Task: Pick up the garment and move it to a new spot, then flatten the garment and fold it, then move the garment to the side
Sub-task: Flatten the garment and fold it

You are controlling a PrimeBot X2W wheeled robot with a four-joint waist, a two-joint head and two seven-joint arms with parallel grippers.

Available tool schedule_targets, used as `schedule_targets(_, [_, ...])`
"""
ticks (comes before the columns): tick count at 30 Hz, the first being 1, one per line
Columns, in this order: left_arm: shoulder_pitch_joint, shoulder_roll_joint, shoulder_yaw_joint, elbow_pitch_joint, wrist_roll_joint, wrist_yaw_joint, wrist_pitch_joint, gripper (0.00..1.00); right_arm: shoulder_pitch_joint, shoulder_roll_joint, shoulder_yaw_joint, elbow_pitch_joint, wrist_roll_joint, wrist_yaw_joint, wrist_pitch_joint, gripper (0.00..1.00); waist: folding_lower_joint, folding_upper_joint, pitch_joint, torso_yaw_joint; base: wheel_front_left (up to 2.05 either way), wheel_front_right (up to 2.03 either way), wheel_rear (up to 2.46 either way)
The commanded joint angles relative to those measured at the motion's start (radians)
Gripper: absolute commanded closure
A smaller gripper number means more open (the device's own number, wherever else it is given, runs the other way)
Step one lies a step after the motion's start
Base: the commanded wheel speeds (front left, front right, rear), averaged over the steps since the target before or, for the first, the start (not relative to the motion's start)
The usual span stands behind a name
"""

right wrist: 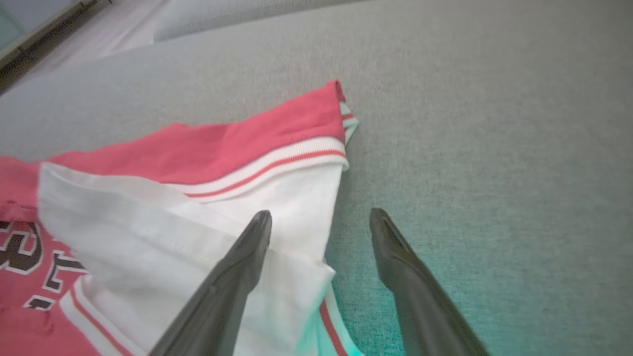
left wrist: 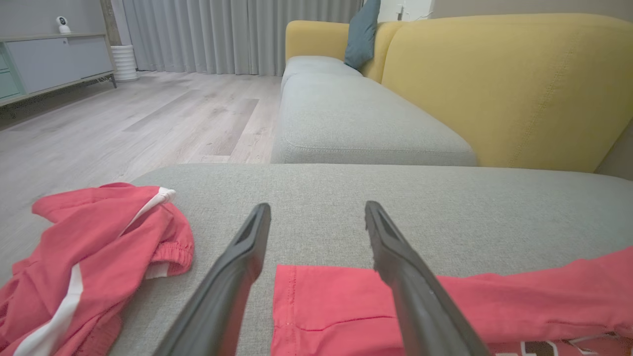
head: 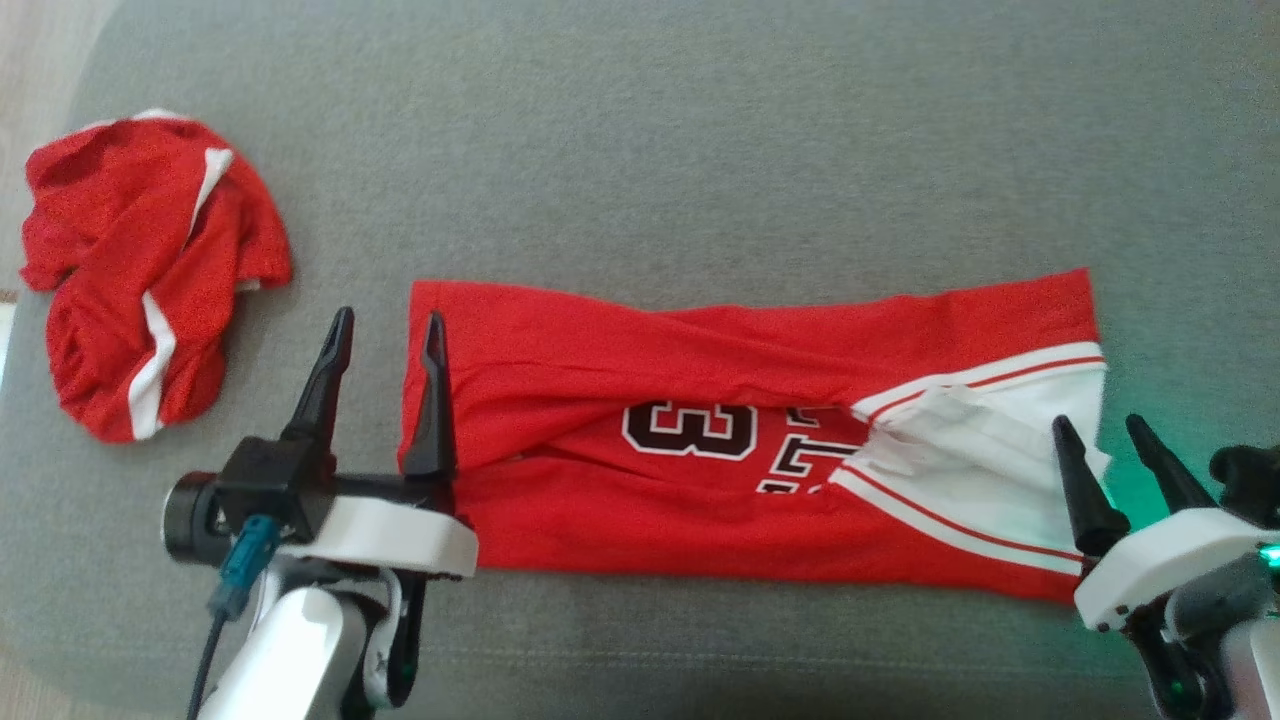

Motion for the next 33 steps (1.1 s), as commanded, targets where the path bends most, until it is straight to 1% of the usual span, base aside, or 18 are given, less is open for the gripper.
schedule_targets(1, [-0.049, 0.002, 0.038, -0.032, 0.012, -0.004, -0.012, 0.00, -0.027, -0.032, 0.024, -0.005, 0.009, 0.004, 0.006, 0.00, -0.0002, -0.0001, 0.024, 0.024, 0.00, 0.00, 0.00])
schedule_targets(4, [-0.061, -0.014, 0.048, -0.035, 0.029, -0.012, -0.012, 0.00, -0.044, -0.037, 0.051, 0.036, 0.036, 0.004, 0.018, 0.00, -0.0002, -0.0001, 0.036, 0.039, 0.00, 0.00, 0.00])
schedule_targets(9, [-0.066, -0.038, 0.072, -0.056, 0.061, -0.034, -0.012, 0.00, -0.049, -0.039, 0.088, 0.085, 0.090, 0.004, 0.083, 0.00, -0.0002, -0.0001, 0.041, 0.053, 0.00, 0.00, 0.00])
schedule_targets(10, [-0.064, -0.042, 0.077, -0.058, 0.067, -0.039, -0.012, 0.00, -0.048, -0.039, 0.094, 0.086, 0.104, 0.004, 0.093, 0.15, -0.0002, -0.0001, 0.040, 0.054, 0.00, 0.00, 0.00])
schedule_targets(11, [-0.063, -0.047, 0.083, -0.060, 0.072, -0.044, -0.012, 0.00, -0.047, -0.042, 0.098, 0.087, 0.115, 0.004, 0.103, 0.56, -0.0002, -0.0001, 0.040, 0.056, 0.00, 0.00, 0.00])
schedule_targets(12, [-0.060, -0.050, 0.089, -0.061, 0.078, -0.049, -0.012, 0.00, -0.046, -0.045, 0.099, 0.085, 0.122, 0.004, 0.106, 1.00, -0.0002, -0.0001, 0.040, 0.057, 0.00, 0.00, 0.00])
schedule_targets(17, [-0.047, -0.064, 0.115, -0.063, 0.096, -0.066, -0.012, 0.00, -0.034, -0.059, 0.084, 0.061, 0.151, 0.004, 0.087, 1.00, -0.0002, -0.0001, 0.029, 0.057, 0.00, 0.00, 0.00])
schedule_targets(20, [-0.030, -0.071, 0.135, -0.064, 0.108, -0.075, -0.012, 0.00, -0.019, -0.072, 0.058, 0.036, 0.163, 0.004, 0.064, 1.00, -0.0002, -0.0001, 0.011, 0.048, 0.00, 0.00, 0.00])
schedule_targets(24, [-0.010, -0.079, 0.162, -0.061, 0.116, -0.089, -0.012, 0.00, -0.001, -0.102, 0.001, 0.020, 0.161, 0.004, 0.053, 1.00, -0.0002, -0.0001, -0.010, 0.032, 0.00, 0.00, 0.00])
schedule_targets(29, [0.002, -0.092, 0.176, -0.061, 0.133, -0.107, -0.012, 0.00, 0.013, -0.150, -0.079, 0.028, 0.152, 0.004, 0.051, 1.00, -0.0002, -0.0001, -0.030, 0.014, 0.00, 0.00, 0.00])
schedule_targets(33, [0.009, -0.099, 0.187, -0.052, 0.138, -0.122, -0.012, 0.00, 0.016, -0.175, -0.111, 0.036, 0.147, 0.004, 0.052, 1.00, -0.0002, -0.0001, -0.050, 0.001, 0.00, 0.00, 0.00])
